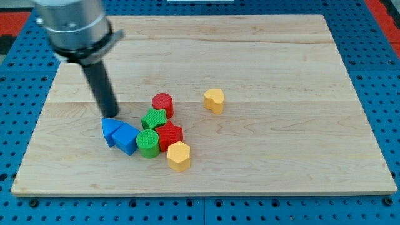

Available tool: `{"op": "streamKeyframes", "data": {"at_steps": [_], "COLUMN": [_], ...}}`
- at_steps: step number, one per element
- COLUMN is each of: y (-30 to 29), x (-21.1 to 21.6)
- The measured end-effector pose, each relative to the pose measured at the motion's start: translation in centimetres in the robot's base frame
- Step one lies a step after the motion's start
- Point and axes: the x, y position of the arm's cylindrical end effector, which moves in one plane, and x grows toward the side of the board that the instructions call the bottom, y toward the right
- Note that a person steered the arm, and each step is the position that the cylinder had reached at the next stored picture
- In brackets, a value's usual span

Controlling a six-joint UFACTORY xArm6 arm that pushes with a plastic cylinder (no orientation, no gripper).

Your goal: Move blue triangle into green star

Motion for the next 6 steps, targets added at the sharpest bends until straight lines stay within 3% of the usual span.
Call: {"op": "streamKeyframes", "data": {"at_steps": [2,6], "y": [-10.0,-1.1], "x": [4.5,4.9]}}
